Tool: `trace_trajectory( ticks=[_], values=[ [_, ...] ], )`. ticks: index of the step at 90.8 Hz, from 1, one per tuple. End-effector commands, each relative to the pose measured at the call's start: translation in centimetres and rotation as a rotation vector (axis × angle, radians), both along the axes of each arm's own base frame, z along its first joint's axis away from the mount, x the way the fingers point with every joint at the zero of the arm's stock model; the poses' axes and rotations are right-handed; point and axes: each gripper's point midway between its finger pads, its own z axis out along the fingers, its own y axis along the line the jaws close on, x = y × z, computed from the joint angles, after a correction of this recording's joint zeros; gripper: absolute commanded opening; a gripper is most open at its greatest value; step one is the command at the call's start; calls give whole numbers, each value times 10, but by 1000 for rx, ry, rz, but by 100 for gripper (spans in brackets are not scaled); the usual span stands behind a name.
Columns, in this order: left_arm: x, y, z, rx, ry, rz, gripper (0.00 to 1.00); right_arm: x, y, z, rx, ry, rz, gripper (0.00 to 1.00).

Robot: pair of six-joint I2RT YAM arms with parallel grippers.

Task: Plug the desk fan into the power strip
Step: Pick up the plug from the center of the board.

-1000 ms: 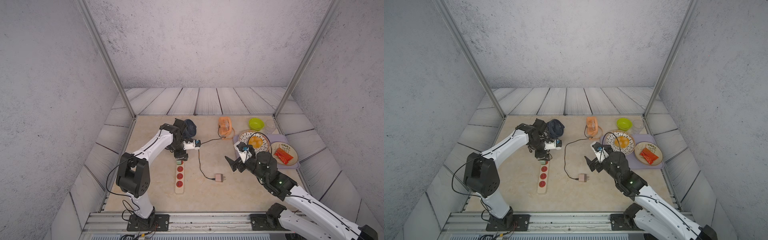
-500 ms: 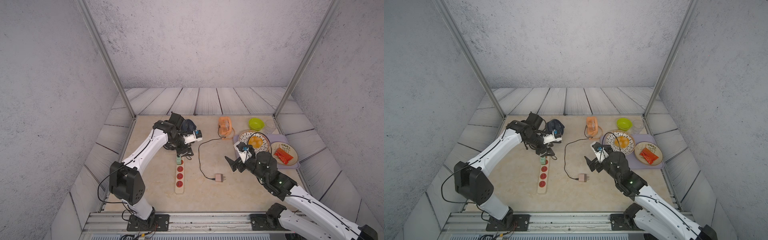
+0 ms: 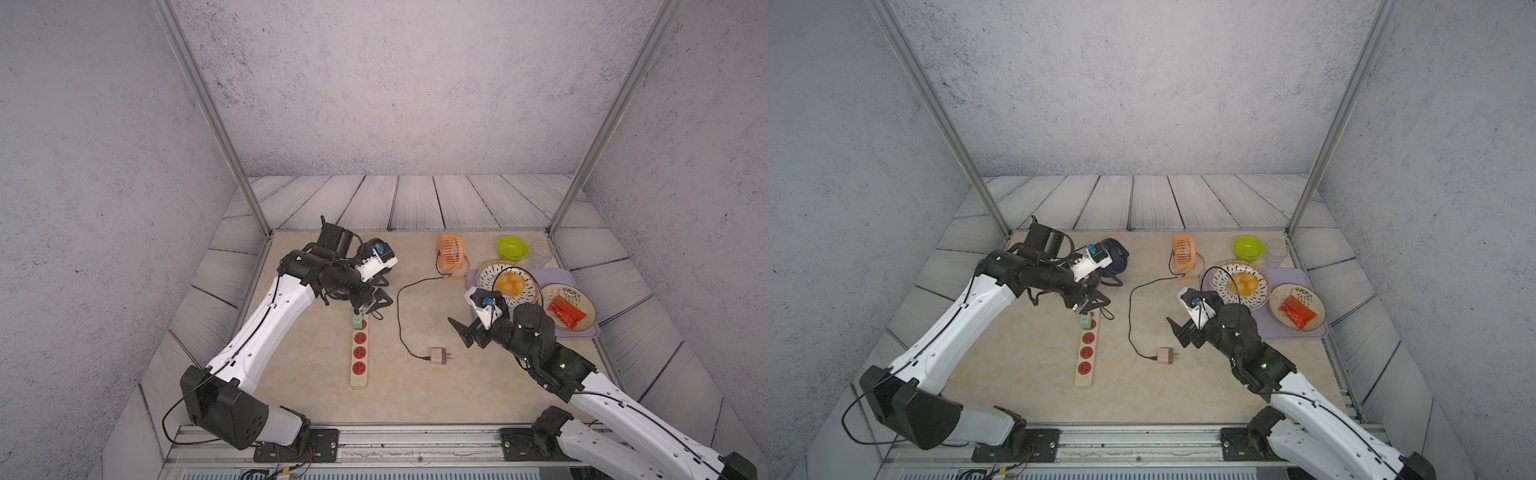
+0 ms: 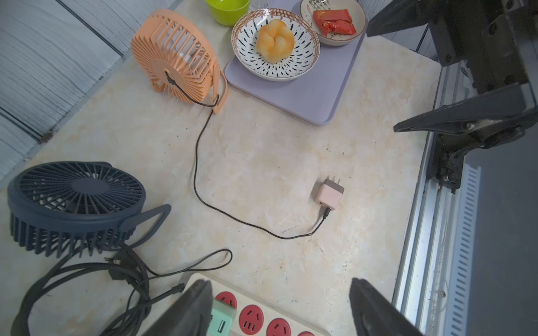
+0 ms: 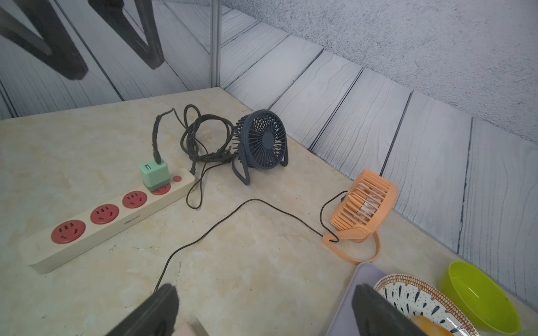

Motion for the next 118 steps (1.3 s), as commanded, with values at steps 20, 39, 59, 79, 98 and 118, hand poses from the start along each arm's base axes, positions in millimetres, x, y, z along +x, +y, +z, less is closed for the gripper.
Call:
trace_trajectory(
  ticks=[20, 39, 59, 79, 98, 118],
  values=[
    [-29, 22, -16, -5, 47, 88, 100, -31, 44, -51, -125, 136, 333, 99],
    [-33, 41, -10, -136, 73, 145, 100, -34, 50, -79, -266, 156, 385, 99],
    [-22, 55, -6, -158, 44, 207, 99, -43, 47, -124, -456, 223, 441, 99],
    [-10, 69, 6, -187, 28, 277, 99, -59, 26, -157, -667, 343, 499, 96],
    [-8, 70, 7, -203, 38, 286, 99, -53, 19, -182, -735, 429, 449, 91],
    [-7, 72, 9, -208, 37, 297, 99, -47, 12, -209, -822, 494, 424, 82]
  ],
)
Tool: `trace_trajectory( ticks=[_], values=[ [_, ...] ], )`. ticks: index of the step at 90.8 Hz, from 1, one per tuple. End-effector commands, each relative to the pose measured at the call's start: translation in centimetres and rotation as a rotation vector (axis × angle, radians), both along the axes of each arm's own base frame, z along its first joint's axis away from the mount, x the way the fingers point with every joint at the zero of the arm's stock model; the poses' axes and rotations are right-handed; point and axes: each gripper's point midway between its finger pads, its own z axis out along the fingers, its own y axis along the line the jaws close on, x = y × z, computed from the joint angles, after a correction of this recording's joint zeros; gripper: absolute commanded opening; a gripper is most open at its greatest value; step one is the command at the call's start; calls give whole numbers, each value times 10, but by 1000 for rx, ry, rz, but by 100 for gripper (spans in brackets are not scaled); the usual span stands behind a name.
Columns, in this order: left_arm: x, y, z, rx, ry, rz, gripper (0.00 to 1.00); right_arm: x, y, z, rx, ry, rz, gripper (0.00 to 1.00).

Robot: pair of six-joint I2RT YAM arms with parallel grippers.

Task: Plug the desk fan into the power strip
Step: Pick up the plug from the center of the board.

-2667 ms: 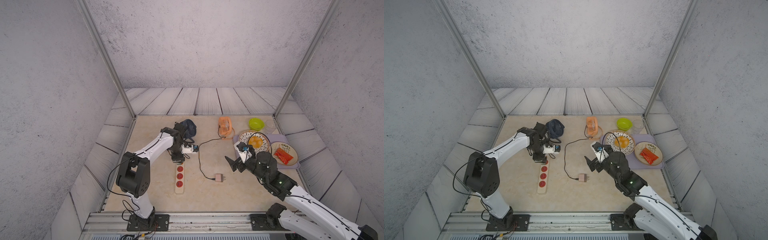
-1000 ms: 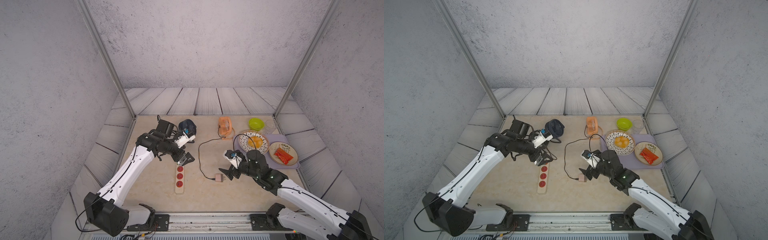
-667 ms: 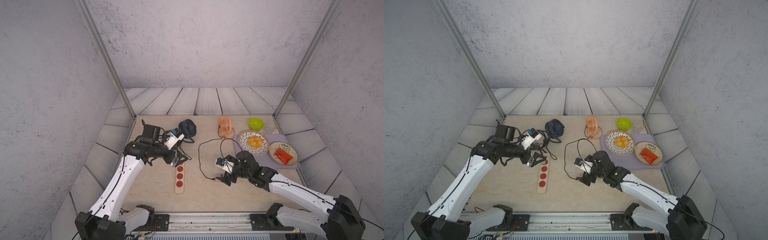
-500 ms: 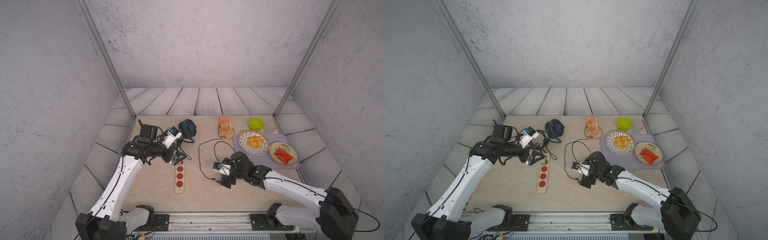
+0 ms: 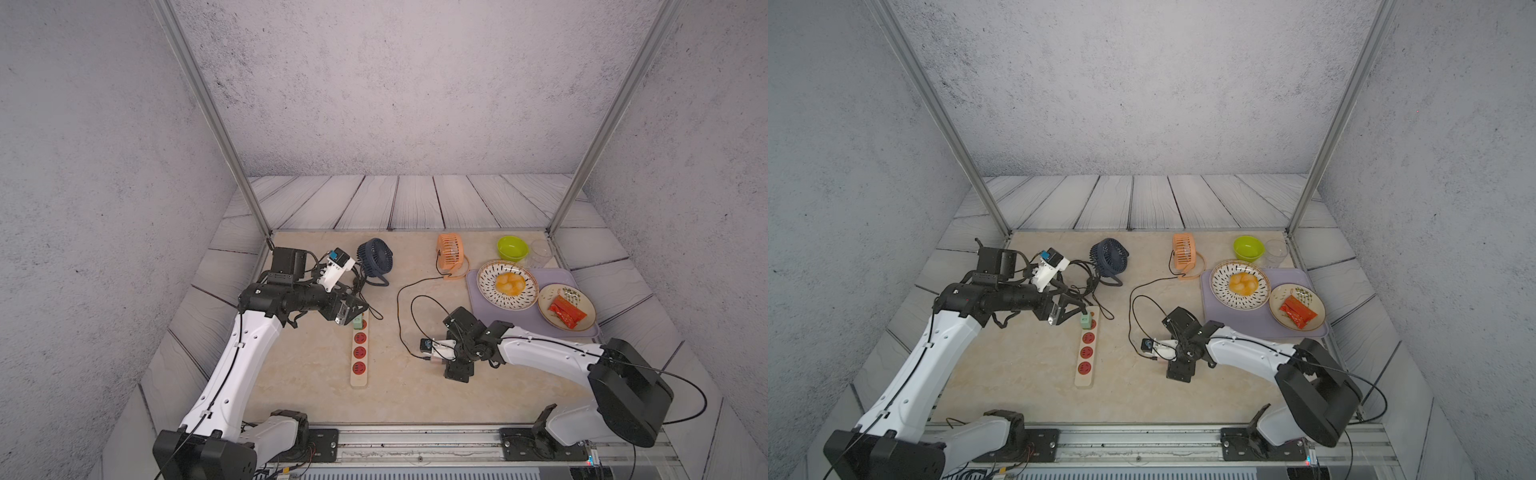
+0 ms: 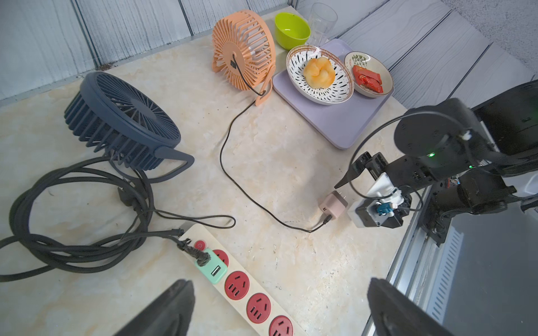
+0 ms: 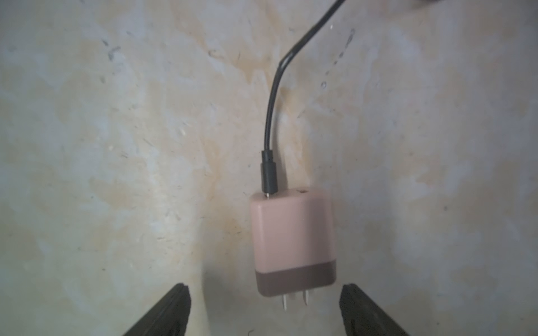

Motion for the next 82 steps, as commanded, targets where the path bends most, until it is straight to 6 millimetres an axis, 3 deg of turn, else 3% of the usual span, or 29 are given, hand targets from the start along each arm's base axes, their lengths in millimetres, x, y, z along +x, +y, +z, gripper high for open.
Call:
trace_trajectory(
  ticks=[1, 18, 37, 53, 67, 82],
  values=[
    [1, 1, 12, -23, -30, 6, 100, 3, -5, -4, -45, -1, -8, 82],
    [0, 1, 10, -26, -26, 2, 100, 7, -3, -7, -32, -34, -5, 70],
    [0, 0, 8, -34, -18, -3, 100, 9, 11, -6, 29, -34, 23, 58],
    [-1, 1, 8, -31, -22, -3, 99, 8, 11, -11, 16, -26, 46, 55],
    [1, 0, 8, -38, -19, -4, 99, 12, 9, -15, 4, -51, 44, 77],
    [0, -1, 6, -40, -14, -8, 100, 14, 10, -16, -2, -58, 66, 82]
  ],
)
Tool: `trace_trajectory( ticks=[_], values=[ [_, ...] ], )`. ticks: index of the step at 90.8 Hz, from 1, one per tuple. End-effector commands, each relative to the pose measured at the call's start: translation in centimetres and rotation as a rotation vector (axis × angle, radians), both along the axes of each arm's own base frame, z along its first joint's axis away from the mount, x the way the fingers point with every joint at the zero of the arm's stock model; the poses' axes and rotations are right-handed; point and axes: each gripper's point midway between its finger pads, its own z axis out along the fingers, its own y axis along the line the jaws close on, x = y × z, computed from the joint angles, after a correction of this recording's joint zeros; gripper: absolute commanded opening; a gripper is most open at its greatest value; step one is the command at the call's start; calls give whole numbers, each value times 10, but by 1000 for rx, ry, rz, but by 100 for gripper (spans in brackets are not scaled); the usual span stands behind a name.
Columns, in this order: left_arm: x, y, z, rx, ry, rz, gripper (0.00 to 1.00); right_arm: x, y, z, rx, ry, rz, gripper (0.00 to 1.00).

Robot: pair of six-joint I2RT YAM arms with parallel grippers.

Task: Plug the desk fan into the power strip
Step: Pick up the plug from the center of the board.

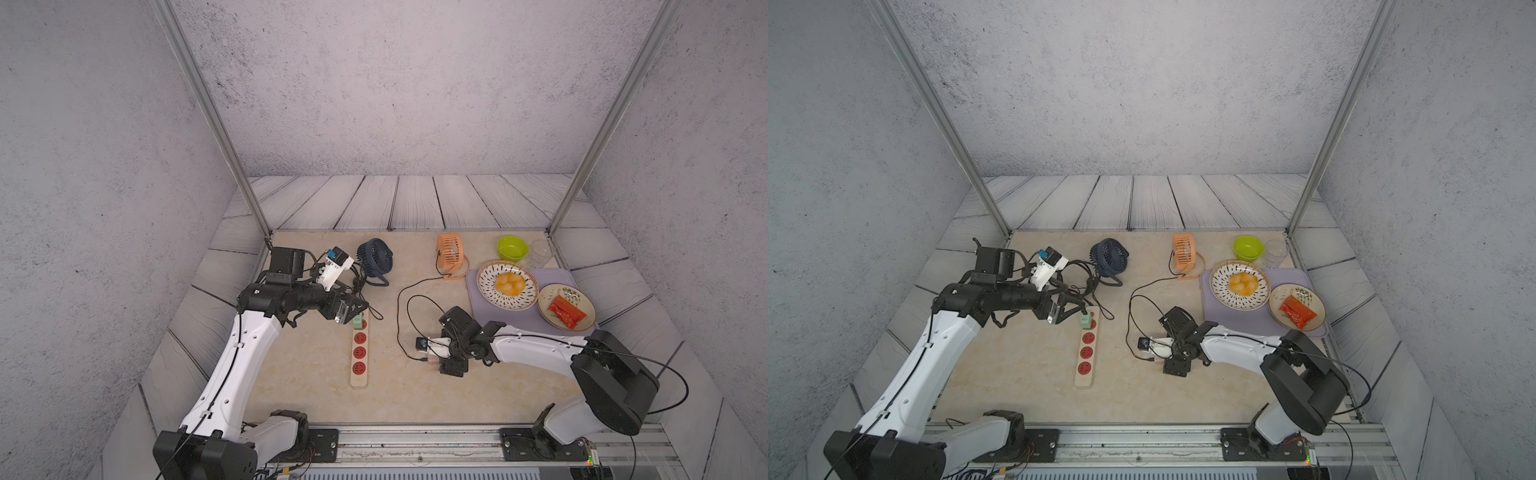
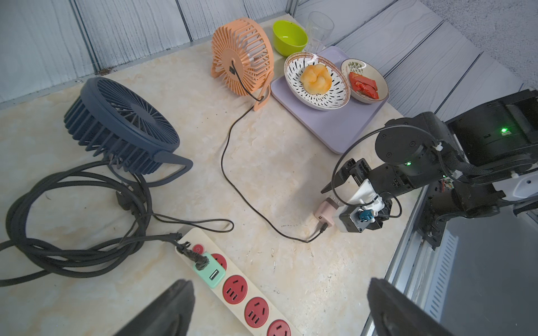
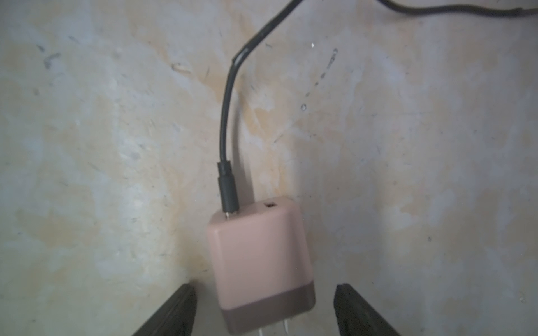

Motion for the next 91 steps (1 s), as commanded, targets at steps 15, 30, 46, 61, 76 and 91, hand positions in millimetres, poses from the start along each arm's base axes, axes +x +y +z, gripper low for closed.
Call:
trace_trajectory(
  ticks=[15, 30, 46, 61, 76, 91],
  values=[
    [-1, 0, 1, -16, -7, -4, 100, -13, -3, -12, -35, 48, 72, 78],
    [2, 0, 1, -16, -5, 2, 100, -23, -2, -10, -24, 71, 122, 59],
    [2, 1, 1, -18, -3, 2, 99, -25, -2, -10, -32, 87, 125, 46],
    [0, 2, 1, -20, -7, 5, 100, -21, -2, -10, -38, 77, 107, 48],
    [0, 3, 2, -27, -11, 5, 100, -20, -1, -10, -38, 68, 102, 60],
    [0, 3, 1, -27, -9, 4, 99, -21, -1, -10, -41, 72, 103, 60]
  ],
)
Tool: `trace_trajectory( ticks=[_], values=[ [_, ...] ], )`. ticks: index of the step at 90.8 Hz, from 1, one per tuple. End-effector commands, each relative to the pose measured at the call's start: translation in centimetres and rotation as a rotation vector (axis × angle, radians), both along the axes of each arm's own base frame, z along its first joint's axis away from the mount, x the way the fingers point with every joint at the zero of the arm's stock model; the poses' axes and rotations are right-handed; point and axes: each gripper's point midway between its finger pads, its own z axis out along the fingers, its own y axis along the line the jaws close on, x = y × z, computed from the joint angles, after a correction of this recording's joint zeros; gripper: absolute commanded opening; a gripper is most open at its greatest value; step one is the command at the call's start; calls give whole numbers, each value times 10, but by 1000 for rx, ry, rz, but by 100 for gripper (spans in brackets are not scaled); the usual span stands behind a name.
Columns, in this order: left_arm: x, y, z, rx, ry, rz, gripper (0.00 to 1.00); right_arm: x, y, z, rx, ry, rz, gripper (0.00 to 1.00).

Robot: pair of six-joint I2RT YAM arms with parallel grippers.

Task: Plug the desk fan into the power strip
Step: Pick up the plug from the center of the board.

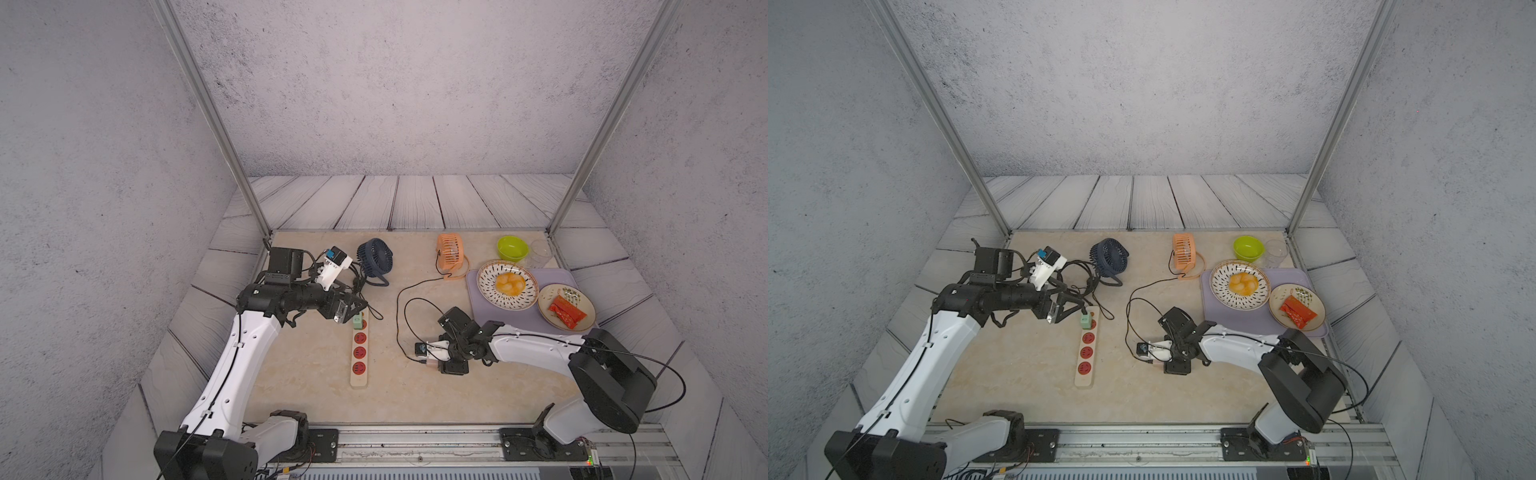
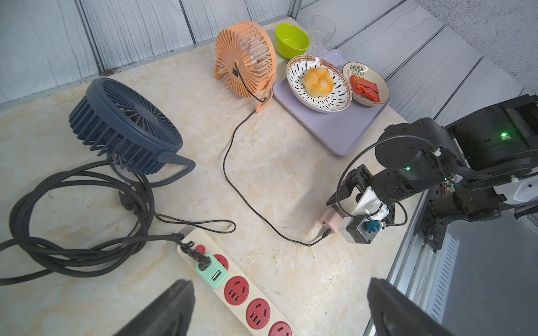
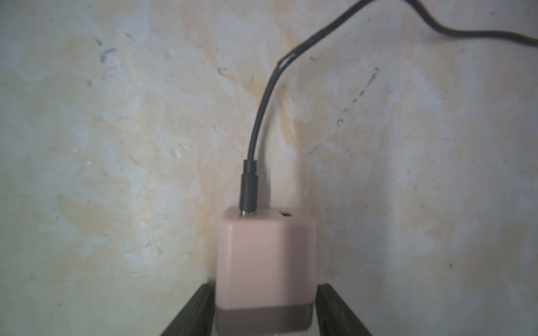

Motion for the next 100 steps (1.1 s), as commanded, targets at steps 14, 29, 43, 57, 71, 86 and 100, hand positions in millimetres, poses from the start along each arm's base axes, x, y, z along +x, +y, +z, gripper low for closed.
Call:
trace_trajectory(
  ticks=[14, 29, 43, 57, 71, 86, 100],
  values=[
    [-3, 0, 2, -22, -13, -14, 99, -7, -5, -6, -43, 38, 1, 53],
    [-5, -2, 2, -28, -16, -28, 100, -8, -4, -5, -40, 39, 5, 38],
    [-9, -3, 2, -31, -18, -51, 100, -6, -3, 1, -28, 27, -7, 33],
    [-14, -4, 8, -10, -65, -98, 99, -3, 1, 11, 3, 8, -13, 32],
    [-21, -9, 19, -14, -113, -173, 99, -6, 9, 34, 93, -12, -11, 31],
    [-32, -21, 36, -28, -186, -306, 99, -8, 18, 69, 216, -49, -20, 30],
    [-38, -34, 55, -17, -265, -409, 99, -8, 22, 102, 339, -117, -35, 28]
  ],
)
